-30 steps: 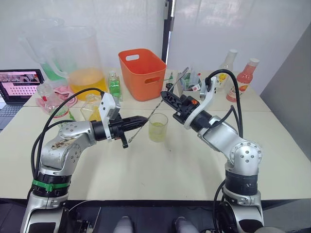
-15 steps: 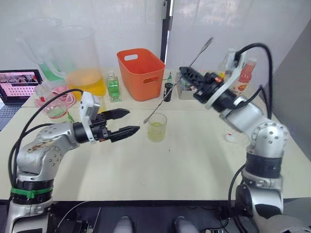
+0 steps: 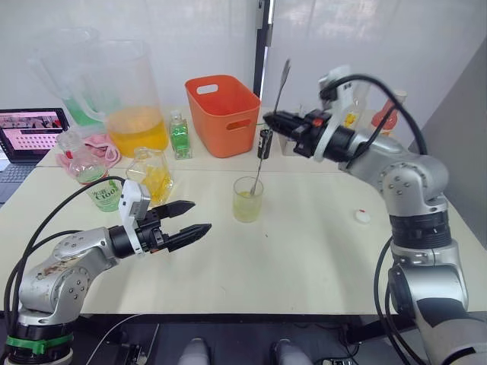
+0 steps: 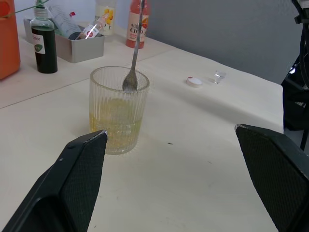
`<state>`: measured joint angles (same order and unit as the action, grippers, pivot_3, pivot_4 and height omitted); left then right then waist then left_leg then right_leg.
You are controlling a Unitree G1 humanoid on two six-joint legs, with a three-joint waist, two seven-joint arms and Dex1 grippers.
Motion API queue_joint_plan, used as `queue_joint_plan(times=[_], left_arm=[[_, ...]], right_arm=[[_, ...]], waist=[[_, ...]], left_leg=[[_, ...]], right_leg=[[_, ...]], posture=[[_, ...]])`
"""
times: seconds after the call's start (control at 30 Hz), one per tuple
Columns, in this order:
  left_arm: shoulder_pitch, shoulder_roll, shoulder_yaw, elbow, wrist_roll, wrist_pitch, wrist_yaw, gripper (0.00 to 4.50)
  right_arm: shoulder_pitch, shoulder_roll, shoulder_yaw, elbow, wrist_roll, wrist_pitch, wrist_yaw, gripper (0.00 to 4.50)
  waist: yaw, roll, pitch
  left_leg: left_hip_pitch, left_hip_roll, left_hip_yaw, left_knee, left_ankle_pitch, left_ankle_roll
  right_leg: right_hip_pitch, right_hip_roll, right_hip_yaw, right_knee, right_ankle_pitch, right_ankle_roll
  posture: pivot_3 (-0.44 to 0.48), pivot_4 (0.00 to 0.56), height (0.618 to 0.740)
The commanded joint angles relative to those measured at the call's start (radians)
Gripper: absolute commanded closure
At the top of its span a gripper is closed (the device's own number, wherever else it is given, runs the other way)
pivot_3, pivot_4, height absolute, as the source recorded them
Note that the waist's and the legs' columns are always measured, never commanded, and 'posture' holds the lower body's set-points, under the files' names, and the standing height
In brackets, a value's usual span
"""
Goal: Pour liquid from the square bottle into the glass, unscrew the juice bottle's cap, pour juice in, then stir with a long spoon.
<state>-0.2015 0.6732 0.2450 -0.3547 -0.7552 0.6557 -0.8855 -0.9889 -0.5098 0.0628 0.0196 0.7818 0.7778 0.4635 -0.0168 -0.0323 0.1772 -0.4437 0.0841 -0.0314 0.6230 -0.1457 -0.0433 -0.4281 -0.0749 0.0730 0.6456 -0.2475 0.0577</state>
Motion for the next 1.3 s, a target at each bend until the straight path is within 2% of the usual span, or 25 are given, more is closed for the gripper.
queue_joint_plan(times=[0.03,0.17,0.3,0.5,0.87,1.07,1.2,1.3], left_arm=[[-0.001,0.002,0.004,-0.032,0.012,-0.032,0.014,0.03],[0.002,-0.003,-0.002,-0.031,0.020,-0.041,0.022,0.03],[-0.012,-0.002,-0.023,-0.026,0.035,-0.049,0.025,0.03],[-0.025,0.006,-0.031,-0.005,0.050,-0.063,0.015,0.03],[-0.047,0.010,-0.063,0.006,0.081,-0.074,0.001,0.03],[-0.058,0.005,-0.072,0.010,0.090,-0.077,-0.003,0.03],[-0.058,0.001,-0.075,0.010,0.094,-0.079,0.000,0.03],[-0.049,-0.008,-0.078,-0.002,0.094,-0.077,0.009,0.03]], right_arm=[[0.007,-0.001,-0.002,-0.039,-0.078,-0.038,0.032,4.50],[0.033,0.023,-0.008,-0.057,-0.126,-0.036,0.034,4.50],[0.054,0.038,0.043,-0.076,-0.212,-0.058,0.063,4.50],[0.071,0.092,0.039,-0.101,-0.226,-0.038,0.083,4.50],[0.036,0.159,0.055,-0.027,-0.348,-0.093,0.084,4.50],[0.035,0.121,0.080,-0.047,-0.384,-0.042,0.132,4.50],[0.028,0.117,0.069,-0.022,-0.438,-0.114,0.122,4.50],[0.016,0.162,0.052,0.018,-0.447,-0.180,0.116,4.50]], waist=[[0.002,0.000,0.000],[0.001,0.000,0.000],[0.000,0.000,0.000],[0.000,0.000,0.000],[-0.001,0.000,0.000],[-0.001,0.000,0.000],[0.001,0.000,0.000],[-0.001,0.000,0.000]], left_leg=[[0.000,0.000,0.000,0.000,0.000,0.000],[0.000,0.000,0.000,0.000,0.000,0.000],[0.000,0.000,0.000,0.000,0.000,0.000],[0.000,0.000,0.000,0.000,0.000,0.000],[0.000,0.000,0.000,0.000,0.000,0.000],[0.000,0.000,0.000,0.000,0.000,0.000],[0.000,0.000,0.000,0.000,0.000,0.000],[0.000,0.000,0.000,0.000,0.000,0.000]], right_leg=[[0.000,0.000,0.000,0.000,0.001,0.001],[0.000,0.000,0.000,0.000,0.001,0.001],[0.000,0.000,0.000,0.000,0.001,0.002],[-0.001,0.000,0.000,0.001,0.001,0.002],[-0.001,0.000,0.000,0.001,0.002,0.003],[-0.001,0.000,0.000,0.001,0.003,0.004],[-0.001,0.000,0.000,0.001,0.002,0.004],[-0.001,0.000,0.000,0.001,0.002,0.004]], posture=[[0.000,0.150,0.703],[0.000,0.150,0.703],[0.000,0.150,0.703],[0.000,0.150,0.703],[0.000,0.150,0.703],[0.000,0.150,0.703],[0.000,0.150,0.703],[0.000,0.150,0.703]])
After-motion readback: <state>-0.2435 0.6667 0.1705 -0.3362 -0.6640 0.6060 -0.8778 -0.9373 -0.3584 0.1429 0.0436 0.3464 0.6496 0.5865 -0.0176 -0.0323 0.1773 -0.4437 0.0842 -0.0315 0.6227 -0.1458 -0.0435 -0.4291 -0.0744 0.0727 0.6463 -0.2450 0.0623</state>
